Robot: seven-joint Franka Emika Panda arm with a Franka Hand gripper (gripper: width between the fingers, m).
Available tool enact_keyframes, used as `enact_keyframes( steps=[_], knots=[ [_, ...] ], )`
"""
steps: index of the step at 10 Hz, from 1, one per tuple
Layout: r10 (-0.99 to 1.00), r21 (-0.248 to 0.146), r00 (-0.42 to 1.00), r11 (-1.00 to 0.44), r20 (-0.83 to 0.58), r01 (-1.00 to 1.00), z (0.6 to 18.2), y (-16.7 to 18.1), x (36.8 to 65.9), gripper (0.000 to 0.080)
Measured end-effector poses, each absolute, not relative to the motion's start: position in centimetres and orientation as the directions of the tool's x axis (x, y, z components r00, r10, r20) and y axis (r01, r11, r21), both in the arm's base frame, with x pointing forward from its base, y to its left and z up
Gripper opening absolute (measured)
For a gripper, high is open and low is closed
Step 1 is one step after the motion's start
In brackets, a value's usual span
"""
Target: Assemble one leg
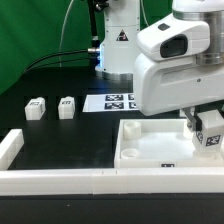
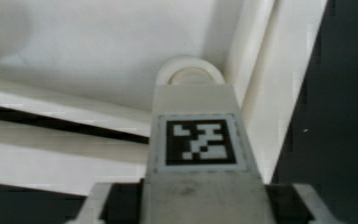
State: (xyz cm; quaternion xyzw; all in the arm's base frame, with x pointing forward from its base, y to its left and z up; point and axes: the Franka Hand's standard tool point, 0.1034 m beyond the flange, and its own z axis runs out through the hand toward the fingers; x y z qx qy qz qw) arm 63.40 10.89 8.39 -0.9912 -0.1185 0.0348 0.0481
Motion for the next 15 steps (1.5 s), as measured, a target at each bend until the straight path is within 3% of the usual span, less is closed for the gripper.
enact_keyframes(
  steps=[4,9,12,15],
  knots=[
    [0.240,-0.102,0.970,-0.967,-0.040,0.235,8.4,10.9,63.5,0.0291],
    [-0.206,-0.080,0.975,-0.974,-0.084,-0.213,8.3,10.8,63.5,0.0291],
    [-0.538,-0.050,0.839,-0.839,-0.082,-0.542,8.4,10.3,63.3,0.0292],
    [-0.803,-0.018,0.591,-0.592,-0.079,-0.806,8.4,10.0,63.2,0.0292]
  ],
)
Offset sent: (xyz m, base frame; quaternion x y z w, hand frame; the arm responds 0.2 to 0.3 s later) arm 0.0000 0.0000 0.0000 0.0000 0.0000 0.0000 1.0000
